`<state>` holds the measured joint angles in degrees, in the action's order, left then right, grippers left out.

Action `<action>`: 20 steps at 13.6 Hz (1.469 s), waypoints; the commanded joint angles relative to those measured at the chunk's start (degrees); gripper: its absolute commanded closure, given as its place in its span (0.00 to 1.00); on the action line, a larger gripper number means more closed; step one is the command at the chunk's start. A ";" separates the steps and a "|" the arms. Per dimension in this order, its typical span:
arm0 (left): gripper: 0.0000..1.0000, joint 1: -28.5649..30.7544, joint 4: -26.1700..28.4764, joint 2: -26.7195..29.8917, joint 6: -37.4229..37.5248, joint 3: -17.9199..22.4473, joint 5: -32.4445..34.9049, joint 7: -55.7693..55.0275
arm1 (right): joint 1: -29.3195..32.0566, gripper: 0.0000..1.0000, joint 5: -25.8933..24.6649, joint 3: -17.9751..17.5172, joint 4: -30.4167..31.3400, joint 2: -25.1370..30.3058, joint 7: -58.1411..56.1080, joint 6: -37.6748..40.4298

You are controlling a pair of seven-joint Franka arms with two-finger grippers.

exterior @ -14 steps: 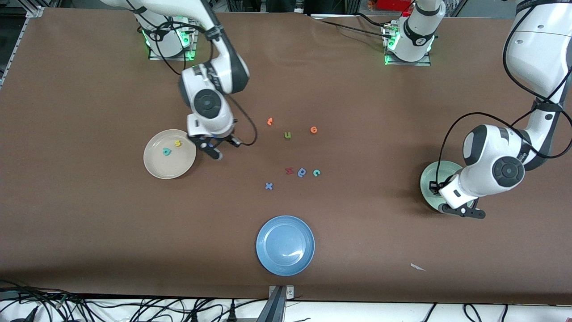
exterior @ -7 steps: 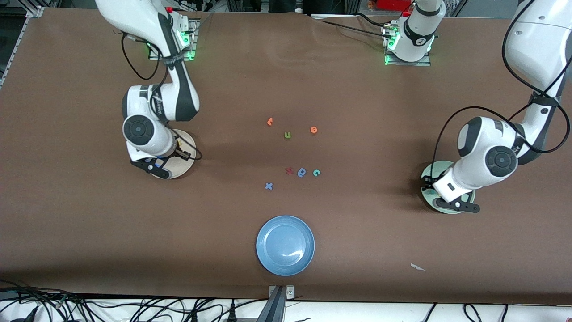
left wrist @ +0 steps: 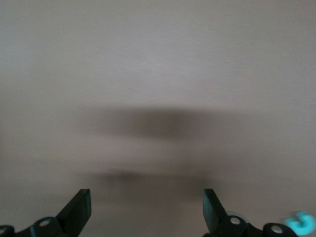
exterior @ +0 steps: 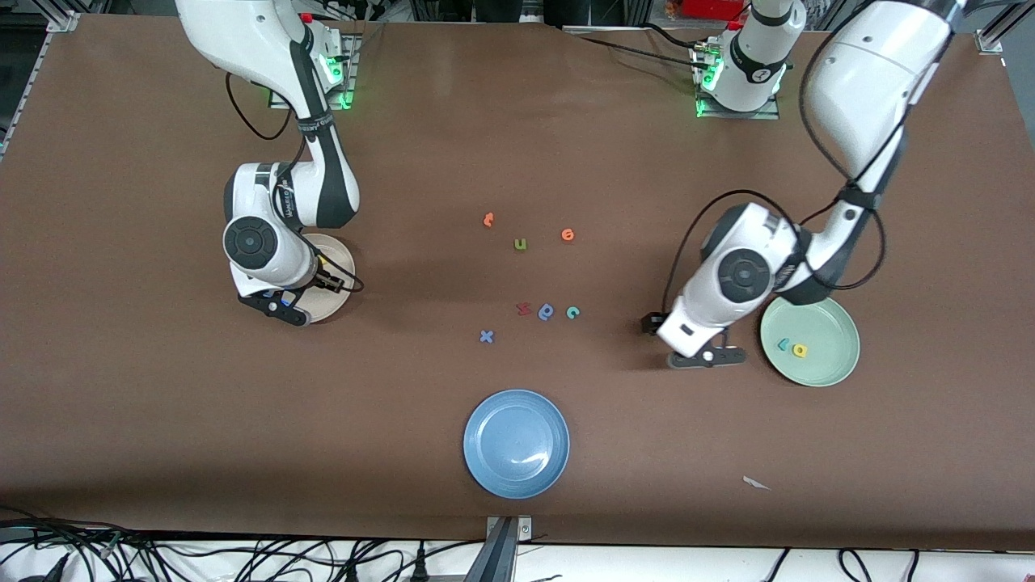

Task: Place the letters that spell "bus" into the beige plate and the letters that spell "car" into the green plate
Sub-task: 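Place the yellow U on the cream plate while the left gripper drops the 9, then return the right arm to rest while the left gripper reaches the cyan C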

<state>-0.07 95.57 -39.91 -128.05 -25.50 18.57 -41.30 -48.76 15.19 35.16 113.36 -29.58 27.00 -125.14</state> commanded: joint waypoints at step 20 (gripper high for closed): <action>0.34 -15.49 -14.36 -11.51 3.78 2.82 -3.72 -21.81 | 39.87 0.00 -15.89 -32.17 -10.30 27.18 -25.07 22.35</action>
<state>-14.61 82.80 -50.97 -126.14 -23.43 15.08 -62.81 -13.51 0.00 6.32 94.71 -8.18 1.79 -95.56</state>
